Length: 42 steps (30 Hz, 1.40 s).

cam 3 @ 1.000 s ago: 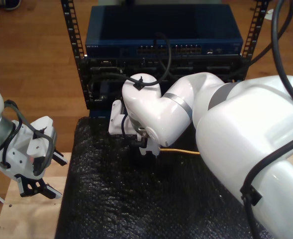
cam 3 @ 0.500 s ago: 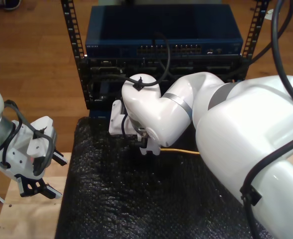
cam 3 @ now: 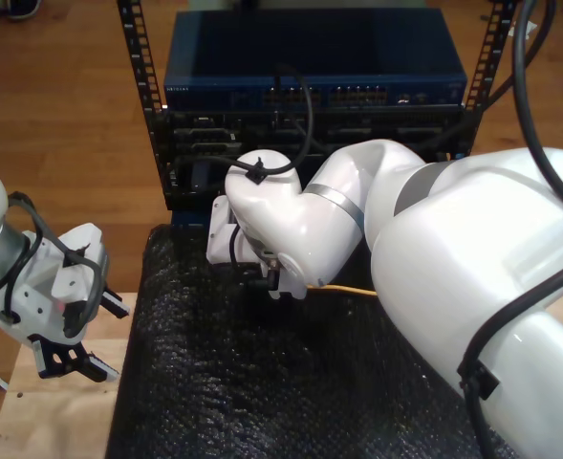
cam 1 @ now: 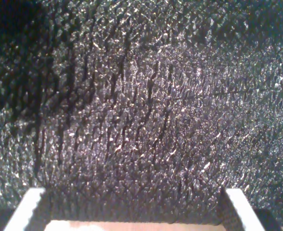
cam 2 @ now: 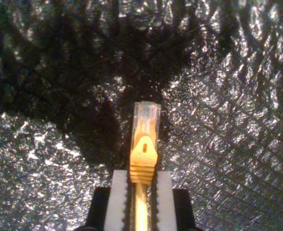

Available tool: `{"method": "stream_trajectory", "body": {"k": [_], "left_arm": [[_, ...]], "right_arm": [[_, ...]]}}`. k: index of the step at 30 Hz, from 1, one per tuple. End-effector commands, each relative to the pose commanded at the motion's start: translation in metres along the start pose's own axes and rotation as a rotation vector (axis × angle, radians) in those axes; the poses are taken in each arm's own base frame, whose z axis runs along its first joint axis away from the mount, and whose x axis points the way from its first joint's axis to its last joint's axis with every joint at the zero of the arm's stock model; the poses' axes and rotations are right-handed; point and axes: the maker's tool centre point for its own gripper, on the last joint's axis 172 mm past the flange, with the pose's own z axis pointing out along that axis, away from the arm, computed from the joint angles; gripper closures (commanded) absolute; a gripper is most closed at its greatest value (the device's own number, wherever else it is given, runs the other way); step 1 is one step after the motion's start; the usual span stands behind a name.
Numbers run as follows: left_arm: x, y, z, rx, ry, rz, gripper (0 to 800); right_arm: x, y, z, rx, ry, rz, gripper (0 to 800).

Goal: Grab the cable and plug it in

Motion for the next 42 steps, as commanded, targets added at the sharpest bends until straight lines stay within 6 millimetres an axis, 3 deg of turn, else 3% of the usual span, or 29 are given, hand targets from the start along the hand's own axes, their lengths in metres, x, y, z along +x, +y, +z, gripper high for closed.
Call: {"method": "stream_trajectory", "body": {"k": [2,7,13,19,25,30,34,42], "left_arm": [[0.000,0.000,0.000,0.000,0.000,0.000,0],[0.000,0.001,0.001,-0.002,-0.001,0.001,0],[0.000,0.001,0.000,-0.003,0.000,0.001,0],[-0.002,0.004,0.000,-0.010,0.007,-0.006,0],[-0.003,0.005,-0.001,-0.011,0.010,-0.012,0],[-0.007,0.005,-0.003,-0.004,0.012,-0.025,0],[-0.008,0.008,-0.004,-0.011,0.024,-0.033,0],[-0.005,0.015,0.000,-0.034,0.035,-0.032,0]], "right_arm": [[0.000,-0.001,0.001,0.001,-0.001,0.000,794],[-0.001,0.003,-0.005,-0.006,0.005,-0.002,794],[-0.004,0.016,-0.030,-0.033,0.033,0.013,794],[-0.007,0.020,-0.039,-0.038,0.043,-0.008,796],[-0.014,0.016,-0.050,-0.015,0.042,-0.042,796],[-0.010,-0.002,-0.063,0.061,0.104,-0.078,796],[-0.024,-0.015,-0.078,0.132,0.121,-0.115,796],[-0.062,-0.020,-0.122,0.186,0.187,-0.094,796]]}}
